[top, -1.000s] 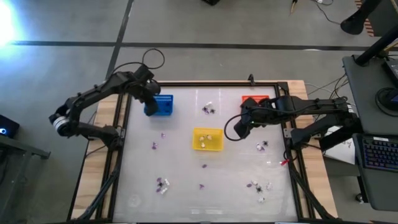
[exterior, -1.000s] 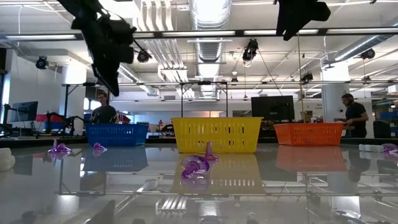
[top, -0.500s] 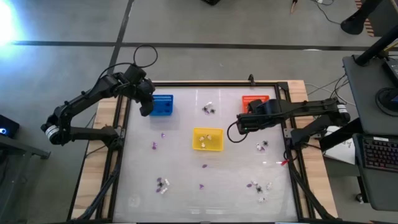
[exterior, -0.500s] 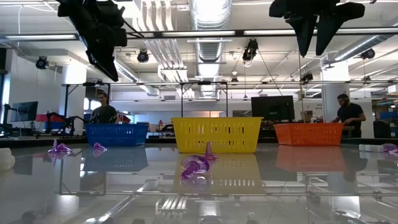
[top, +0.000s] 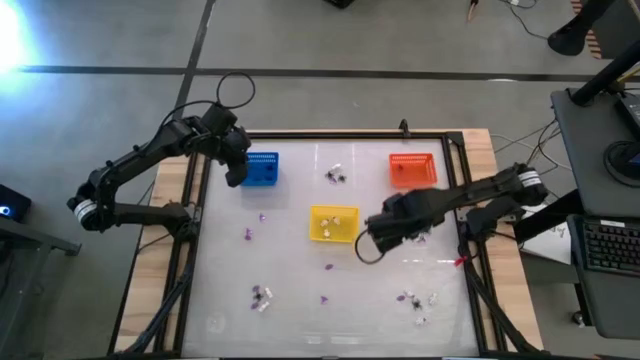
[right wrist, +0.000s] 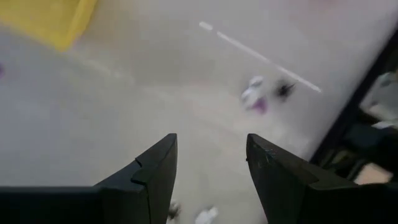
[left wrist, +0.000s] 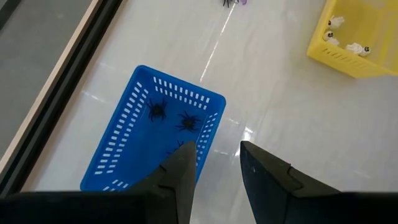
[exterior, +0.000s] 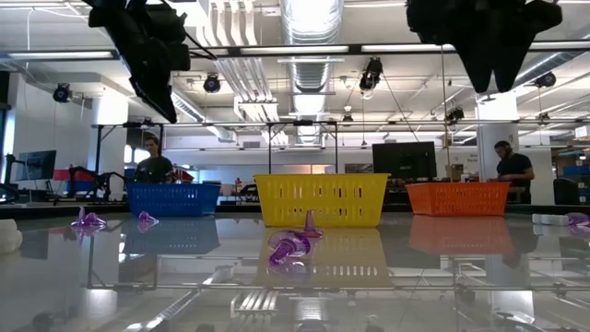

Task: Sort Halloween decoration
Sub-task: Put the purple witch hat toy into the orange bin

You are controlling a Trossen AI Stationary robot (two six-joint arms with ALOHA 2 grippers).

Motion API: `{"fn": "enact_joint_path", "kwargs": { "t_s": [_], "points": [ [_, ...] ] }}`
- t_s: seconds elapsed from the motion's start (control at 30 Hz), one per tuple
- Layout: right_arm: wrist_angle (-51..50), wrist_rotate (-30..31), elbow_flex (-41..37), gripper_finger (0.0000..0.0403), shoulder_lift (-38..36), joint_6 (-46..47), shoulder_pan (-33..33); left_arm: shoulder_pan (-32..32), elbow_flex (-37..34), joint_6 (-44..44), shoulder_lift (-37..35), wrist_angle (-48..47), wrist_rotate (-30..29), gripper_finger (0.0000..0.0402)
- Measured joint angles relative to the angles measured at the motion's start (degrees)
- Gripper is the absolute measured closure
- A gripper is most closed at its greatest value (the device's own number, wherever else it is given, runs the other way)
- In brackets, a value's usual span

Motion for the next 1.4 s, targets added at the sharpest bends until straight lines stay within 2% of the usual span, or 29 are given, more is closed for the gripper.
{"fn": "enact_joint_path", "kwargs": {
  "t_s": [0.33,0.73,1.4],
  "points": [
    [7.3,-2.5,0.0,0.0218,6.0,11.1,11.5,0.0,0.0,1.1,0.1,0.2,0.0,0.0294],
    [17.1,-4.3,0.0,0.0218,13.3,22.3,21.4,0.0,0.0,0.1,0.1,0.2,0.0,0.0294],
    [18.5,-4.5,-0.5,0.0218,21.0,24.4,24.4,0.0,0.0,-0.5,0.1,0.1,0.0,0.0294]
  ]
}}
